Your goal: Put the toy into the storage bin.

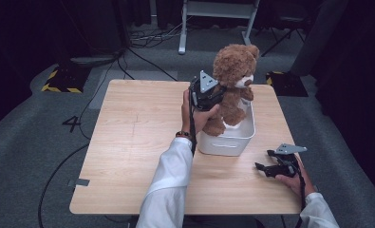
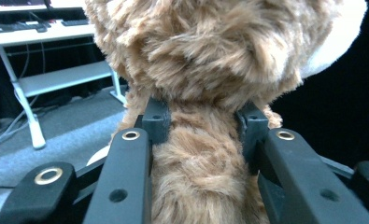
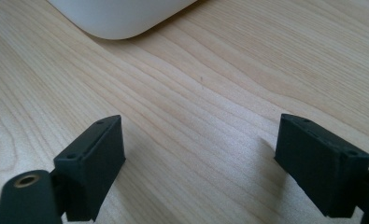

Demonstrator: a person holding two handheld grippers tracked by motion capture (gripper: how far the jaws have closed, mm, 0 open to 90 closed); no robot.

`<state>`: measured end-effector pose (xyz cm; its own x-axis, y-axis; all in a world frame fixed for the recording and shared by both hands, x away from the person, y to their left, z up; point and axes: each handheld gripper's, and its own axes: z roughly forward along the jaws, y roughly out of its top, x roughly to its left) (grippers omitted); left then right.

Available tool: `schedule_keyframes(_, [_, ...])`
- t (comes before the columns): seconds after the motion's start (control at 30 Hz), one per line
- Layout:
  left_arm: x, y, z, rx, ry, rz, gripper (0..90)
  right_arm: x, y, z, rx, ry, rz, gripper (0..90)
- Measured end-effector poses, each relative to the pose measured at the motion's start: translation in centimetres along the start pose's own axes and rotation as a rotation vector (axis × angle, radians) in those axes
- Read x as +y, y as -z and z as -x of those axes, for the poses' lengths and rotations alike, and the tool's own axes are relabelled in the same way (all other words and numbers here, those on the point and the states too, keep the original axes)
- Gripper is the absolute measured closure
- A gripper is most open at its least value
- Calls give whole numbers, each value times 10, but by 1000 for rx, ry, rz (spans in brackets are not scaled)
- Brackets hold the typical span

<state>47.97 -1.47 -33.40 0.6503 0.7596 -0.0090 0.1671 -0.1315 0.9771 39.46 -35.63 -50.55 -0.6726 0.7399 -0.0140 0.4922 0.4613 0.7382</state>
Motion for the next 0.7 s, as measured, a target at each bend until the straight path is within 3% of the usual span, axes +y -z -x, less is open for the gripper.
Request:
schedule_keyframes(0.17, [-8, 0, 0, -14, -1, -15, 647, 0, 0, 0, 0, 0, 0, 155])
schedule_keyframes(0.37, [-14, -1, 4, -51, -56, -62, 635, 0, 0, 0, 1, 0, -1, 155])
schedule_keyframes(0.6, [-24, -5, 4, -76, -88, -126, 624, 0, 0, 0, 1, -1, -1, 155])
schedule_keyframes(0.7, [-25, -5, 3, -77, -83, -132, 622, 0, 0, 0, 1, -1, -1, 155])
